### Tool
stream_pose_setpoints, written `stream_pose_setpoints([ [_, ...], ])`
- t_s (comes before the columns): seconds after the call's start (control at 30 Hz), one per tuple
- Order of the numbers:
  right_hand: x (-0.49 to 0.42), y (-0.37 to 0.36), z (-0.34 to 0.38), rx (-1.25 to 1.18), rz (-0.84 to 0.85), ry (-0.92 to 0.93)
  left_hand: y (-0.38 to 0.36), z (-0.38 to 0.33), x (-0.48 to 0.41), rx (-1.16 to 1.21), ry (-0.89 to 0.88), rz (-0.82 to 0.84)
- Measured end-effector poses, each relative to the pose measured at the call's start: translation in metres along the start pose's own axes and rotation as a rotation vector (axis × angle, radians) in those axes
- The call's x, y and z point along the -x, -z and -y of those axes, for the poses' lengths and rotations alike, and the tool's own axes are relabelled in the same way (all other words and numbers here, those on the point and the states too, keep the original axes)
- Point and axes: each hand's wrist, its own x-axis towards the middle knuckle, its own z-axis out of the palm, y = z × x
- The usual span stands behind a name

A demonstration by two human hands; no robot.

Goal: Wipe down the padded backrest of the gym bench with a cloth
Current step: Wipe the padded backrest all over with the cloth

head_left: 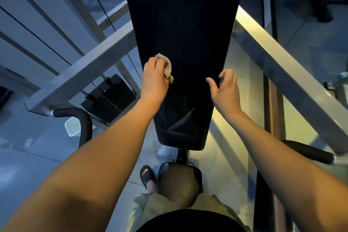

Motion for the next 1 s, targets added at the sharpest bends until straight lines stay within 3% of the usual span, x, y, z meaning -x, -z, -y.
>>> stream_pose_setpoints([
  [0.17, 0.001, 0.004, -0.007, -0.015, 0.061, -0.007, 0.001, 0.006, 0.017, -0.144, -0.049, 0.2],
  [0.33, 0.003, 0.007, -0.008, -0.045, 0.129, -0.049, 0.016, -0.028, 0.009, 0.234, 0.105, -0.085],
  [0.4, 0.001, 0.007, -0.007, -0.043, 0.148, -0.063, 0.014, -0.045, 0.003, 0.238, 0.107, -0.166],
  [0.6, -0.007, 0.008, -0.011, -0.079, 0.195, -0.108, -0.023, -0.031, 0.025, -0.071, 0.027, 0.0],
  [0.77, -0.01, 0.012, -0.013, -0.147, 0.246, -0.137, -0.019, -0.031, 0.027, -0.004, 0.045, 0.054],
  [0.9, -0.012, 0.019, -0.015, -0.216, 0.319, -0.181, -0.01, -0.042, 0.024, 0.141, 0.162, -0.052],
  [1.0, -0.013, 0.019, -0.016, -0.228, 0.34, -0.177, -0.012, -0.058, 0.018, 0.1, 0.11, -0.116],
])
